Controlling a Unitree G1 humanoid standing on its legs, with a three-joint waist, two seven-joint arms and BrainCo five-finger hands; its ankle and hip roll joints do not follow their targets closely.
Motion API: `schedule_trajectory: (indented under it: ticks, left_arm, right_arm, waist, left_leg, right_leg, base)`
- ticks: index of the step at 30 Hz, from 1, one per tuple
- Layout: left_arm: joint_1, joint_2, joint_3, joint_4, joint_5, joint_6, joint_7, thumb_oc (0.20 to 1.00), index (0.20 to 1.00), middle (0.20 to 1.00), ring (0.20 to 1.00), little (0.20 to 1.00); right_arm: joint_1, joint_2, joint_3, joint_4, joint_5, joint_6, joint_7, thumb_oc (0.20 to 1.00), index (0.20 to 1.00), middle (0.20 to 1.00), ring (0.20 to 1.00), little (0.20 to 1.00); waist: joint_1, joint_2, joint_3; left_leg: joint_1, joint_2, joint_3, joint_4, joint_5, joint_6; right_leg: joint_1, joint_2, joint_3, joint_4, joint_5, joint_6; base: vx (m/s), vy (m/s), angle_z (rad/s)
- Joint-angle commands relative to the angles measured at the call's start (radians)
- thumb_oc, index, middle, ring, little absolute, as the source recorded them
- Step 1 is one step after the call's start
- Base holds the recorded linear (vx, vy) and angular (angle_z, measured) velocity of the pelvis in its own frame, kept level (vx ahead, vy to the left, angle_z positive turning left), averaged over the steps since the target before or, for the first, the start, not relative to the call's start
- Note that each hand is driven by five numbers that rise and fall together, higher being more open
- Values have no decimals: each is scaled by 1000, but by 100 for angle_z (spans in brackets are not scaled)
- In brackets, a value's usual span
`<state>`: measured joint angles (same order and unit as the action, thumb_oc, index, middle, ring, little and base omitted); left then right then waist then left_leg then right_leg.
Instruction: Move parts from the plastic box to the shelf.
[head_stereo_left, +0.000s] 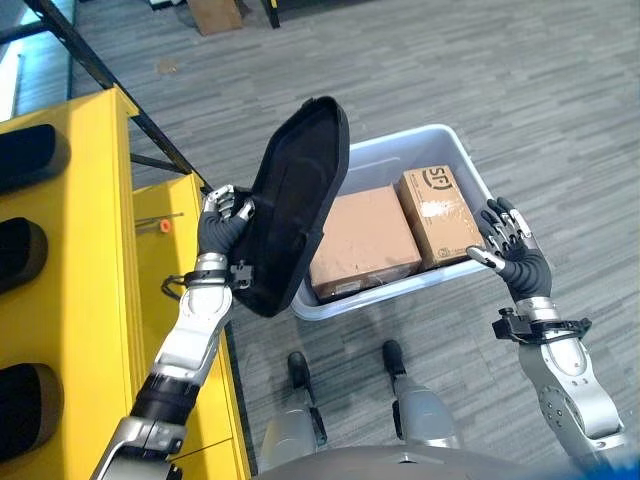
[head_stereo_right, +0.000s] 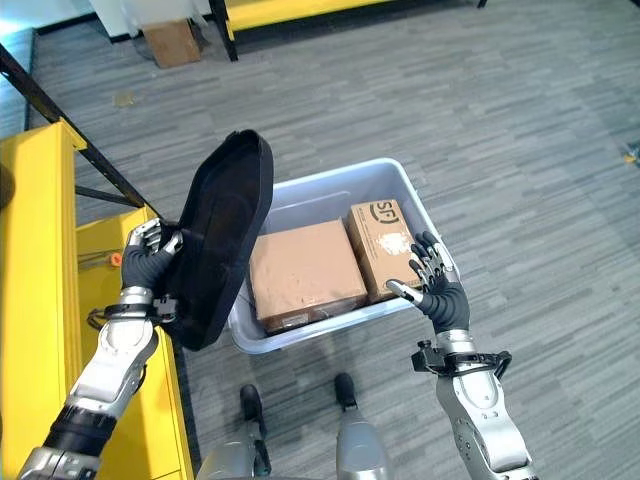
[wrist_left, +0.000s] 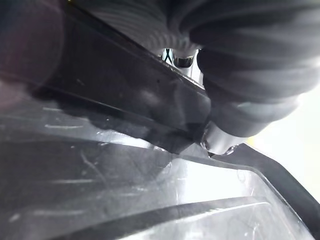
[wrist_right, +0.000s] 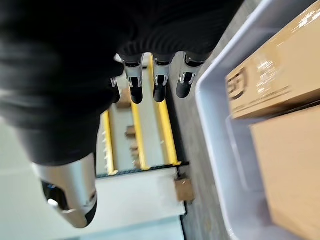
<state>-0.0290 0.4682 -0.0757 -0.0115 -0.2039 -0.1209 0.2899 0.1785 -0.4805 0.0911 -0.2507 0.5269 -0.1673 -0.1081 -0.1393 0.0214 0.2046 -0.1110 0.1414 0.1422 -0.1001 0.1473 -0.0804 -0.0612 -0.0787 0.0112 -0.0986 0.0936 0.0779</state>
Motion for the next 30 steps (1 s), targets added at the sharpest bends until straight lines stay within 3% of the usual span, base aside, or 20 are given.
schedule_trajectory:
  ticks: [1, 3, 5, 8, 9, 10, 13, 14, 15, 16, 17, 18, 19, 21, 22, 24, 25, 27, 30]
  left_arm:
    - [-8, 65, 60, -37, 8, -65, -51, 200, 200, 200, 200, 200]
    - [19, 63, 66, -49, 3, -60, -62, 200, 200, 200, 200, 200]
    - [105, 49, 85, -98, -43, -47, -99, 200, 200, 200, 200, 200]
    - [145, 41, 94, -127, -66, -40, -116, 200, 200, 200, 200, 200]
    - [179, 31, 103, -151, -91, -41, -130, 200, 200, 200, 200, 200]
    - [182, 30, 105, -154, -92, -39, -131, 200, 200, 200, 200, 200]
    - [210, 10, 99, -178, -113, -33, -148, 200, 200, 200, 200, 200]
    - [210, 5, 91, -177, -120, -35, -154, 200, 200, 200, 200, 200]
    - [190, -8, 78, -166, -128, -35, -155, 200, 200, 200, 200, 200]
    - [185, -9, 75, -160, -128, -35, -156, 200, 200, 200, 200, 200]
    - [184, -22, 76, -166, -141, -40, -162, 200, 200, 200, 200, 200]
    - [184, -22, 76, -166, -141, -39, -162, 200, 200, 200, 200, 200]
    - [180, -26, 74, -169, -141, -38, -166, 200, 200, 200, 200, 200]
    - [181, -34, 68, -168, -130, -33, -180, 200, 200, 200, 200, 200]
    - [181, -37, 66, -164, -134, -32, -183, 200, 200, 200, 200, 200]
    - [187, -37, 68, -166, -132, -29, -190, 200, 200, 200, 200, 200]
    - [185, -41, 59, -174, -129, -28, -198, 200, 200, 200, 200, 200]
    - [187, -44, 56, -173, -129, -27, -201, 200, 200, 200, 200, 200]
    - [172, -21, 54, -190, -121, -34, -202, 200, 200, 200, 200, 200]
  right_arm:
    - [-3, 2, -46, -28, 20, -22, 34, 1000, 1000, 1000, 1000, 1000]
    - [-2, 4, -41, -21, 21, -18, 39, 1000, 1000, 1000, 1000, 1000]
    - [-25, -3, -15, -14, 24, -6, 55, 1000, 1000, 1000, 1000, 1000]
    - [-45, -13, -3, -5, 25, -4, 58, 1000, 1000, 1000, 1000, 1000]
    - [-57, -29, 0, -13, 21, -5, 71, 1000, 1000, 1000, 1000, 1000]
    - [-57, -30, 1, -12, 21, -6, 71, 1000, 1000, 1000, 1000, 1000]
    - [-62, -57, -12, -11, 13, -21, 79, 1000, 1000, 1000, 1000, 1000]
    - [-64, -62, -18, -4, 13, -26, 75, 1000, 1000, 1000, 1000, 1000]
    - [-71, -73, -27, 8, 3, -30, 59, 1000, 1000, 1000, 1000, 1000]
    - [-79, -79, -25, 13, -3, -31, 54, 1000, 1000, 1000, 1000, 1000]
    - [-87, -77, -14, 25, -4, -25, 58, 1000, 1000, 1000, 1000, 1000]
    - [-88, -76, -14, 26, -4, -25, 58, 1000, 1000, 1000, 1000, 1000]
    - [-83, -72, -18, 29, -4, -26, 56, 1000, 1000, 1000, 1000, 1000]
    - [-48, -45, -20, 33, 17, -26, 63, 1000, 1000, 1000, 1000, 1000]
    - [-37, -36, -17, 30, 27, -23, 66, 1000, 1000, 1000, 1000, 1000]
    - [-8, -24, -21, 27, 32, -15, 71, 1000, 1000, 1000, 1000, 1000]
    - [0, -15, -25, 26, 29, -10, 75, 1000, 1000, 1000, 1000, 1000]
    - [1, -13, -31, 29, 26, -6, 74, 1000, 1000, 1000, 1000, 1000]
    - [-15, 7, -27, 43, 17, -6, 64, 1000, 1000, 1000, 1000, 1000]
  waist:
    - [37, -2, -77]
    - [45, -2, -84]
    - [86, 5, -102]
    - [100, 7, -102]
    - [130, 9, -95]
    - [126, 11, -95]
    - [163, 25, -74]
    - [176, 23, -61]
    - [176, 14, -34]
    - [180, 4, -26]
    - [198, -16, -24]
    - [196, -16, -25]
    - [192, -24, -28]
    - [171, -36, -44]
    - [159, -33, -56]
    - [146, -21, -67]
    - [141, -3, -80]
    - [135, 2, -87]
    - [153, 7, -83]
  left_leg:
    - [103, 44, -38, 13, -80, -42]
    - [110, 51, -50, 13, -75, -44]
    - [125, 76, -97, 13, -51, -46]
    - [124, 92, -127, 13, -32, -51]
    - [107, 111, -158, 13, 16, -66]
    - [105, 113, -163, 13, 17, -68]
    - [27, 134, -260, 13, 153, -114]
    - [1, 128, -268, 13, 181, -122]
    - [-44, 107, -206, 19, 201, -103]
    - [-43, 97, -186, 29, 185, -93]
    - [-22, 75, -195, 113, 118, -72]
    - [-29, 74, -198, 119, 118, -71]
    - [-21, 73, -180, 173, 81, -57]
    - [50, 89, -107, 264, -13, -32]
    - [99, 107, -77, 276, -46, -40]
    - [170, 110, -54, 242, -92, -47]
    - [188, 80, -42, 164, -139, -37]
    - [183, 67, -42, 133, -157, -29]
    - [164, 18, -82, 111, -174, -8]
  right_leg:
    - [-8, -97, -69, 88, -68, 79]
    - [5, -91, -82, 102, -83, 75]
    - [37, -59, -117, 157, -144, 52]
    - [50, -39, -132, 174, -167, 37]
    - [60, -11, -155, 184, -189, 19]
    - [61, -9, -159, 185, -190, 18]
    - [71, 35, -232, 178, -210, -15]
    - [79, 38, -260, 173, -215, -24]
    - [93, 26, -317, 147, -199, -32]
    - [90, 19, -328, 136, -185, -30]
    - [77, -3, -350, 109, -145, -28]
    - [75, -3, -352, 106, -141, -27]
    - [72, -20, -379, 100, -131, -31]
    - [75, -48, -460, 94, -126, -39]
    - [84, -47, -477, 95, -141, -35]
    - [91, -59, -519, 110, -141, -25]
    - [84, -88, -561, 137, -126, -5]
    - [84, -102, -565, 148, -123, 4]
    - [93, -179, -596, 188, -85, 35]
  base:
    - [2, -129, 28]
    - [0, -91, 35]
    - [-31, -164, 38]
    - [-75, -145, 39]
    - [-110, -170, 32]
    - [-126, -174, 29]
    - [-168, -169, 54]
    - [-310, -192, 88]
    - [-319, -161, 109]
    - [-427, -166, 192]
    - [-258, -88, 155]
    - [-269, -69, 123]
    - [-144, -22, 54]
    - [-190, -10, 104]
    - [-98, 46, 162]
    - [-27, 167, 128]
    - [-38, 214, 61]
    - [-5, 184, 90]
    - [-42, 339, 110]
